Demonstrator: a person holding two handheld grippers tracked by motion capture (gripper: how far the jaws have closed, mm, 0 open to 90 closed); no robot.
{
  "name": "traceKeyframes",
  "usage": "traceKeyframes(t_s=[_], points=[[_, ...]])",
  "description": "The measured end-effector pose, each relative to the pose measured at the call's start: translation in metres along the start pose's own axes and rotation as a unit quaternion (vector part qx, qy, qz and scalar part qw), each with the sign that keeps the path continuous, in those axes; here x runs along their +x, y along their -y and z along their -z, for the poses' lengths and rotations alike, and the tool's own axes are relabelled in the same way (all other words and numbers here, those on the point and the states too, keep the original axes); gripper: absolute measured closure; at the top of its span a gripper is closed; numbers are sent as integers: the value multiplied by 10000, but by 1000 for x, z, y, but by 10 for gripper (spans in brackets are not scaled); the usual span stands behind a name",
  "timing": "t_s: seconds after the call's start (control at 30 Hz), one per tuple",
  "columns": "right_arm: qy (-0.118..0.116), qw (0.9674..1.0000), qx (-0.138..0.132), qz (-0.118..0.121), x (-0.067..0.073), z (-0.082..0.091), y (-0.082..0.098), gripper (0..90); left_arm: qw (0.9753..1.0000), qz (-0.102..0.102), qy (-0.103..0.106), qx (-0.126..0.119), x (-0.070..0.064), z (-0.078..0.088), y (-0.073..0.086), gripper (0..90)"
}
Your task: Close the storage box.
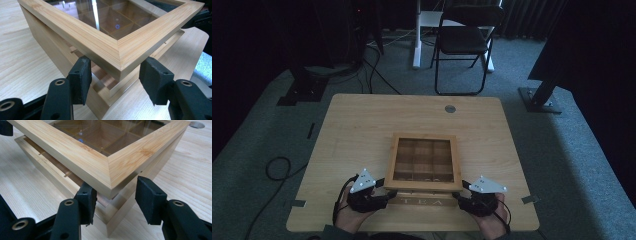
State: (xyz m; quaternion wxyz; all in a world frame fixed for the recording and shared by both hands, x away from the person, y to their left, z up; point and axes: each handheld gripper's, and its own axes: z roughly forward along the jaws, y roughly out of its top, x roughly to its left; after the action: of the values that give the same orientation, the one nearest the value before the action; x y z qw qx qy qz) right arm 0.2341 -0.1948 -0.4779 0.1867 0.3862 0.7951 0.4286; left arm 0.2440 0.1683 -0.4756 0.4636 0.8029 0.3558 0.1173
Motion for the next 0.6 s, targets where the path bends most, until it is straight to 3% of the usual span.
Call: traceKeyframes(t_s=[0.3, 0.47, 0.6], points=[[-26, 10000, 79, -16, -1, -3, 4, 493, 9999, -66, -62, 66, -1, -3, 4, 431], [-70, 9999, 107, -78, -2, -4, 6, 477, 9999, 130, -45, 39, 5, -2, 9, 431], [-53, 9999, 100, -67, -2, -4, 6, 476, 9998, 158, -85, 35, 7, -2, 11, 434]])
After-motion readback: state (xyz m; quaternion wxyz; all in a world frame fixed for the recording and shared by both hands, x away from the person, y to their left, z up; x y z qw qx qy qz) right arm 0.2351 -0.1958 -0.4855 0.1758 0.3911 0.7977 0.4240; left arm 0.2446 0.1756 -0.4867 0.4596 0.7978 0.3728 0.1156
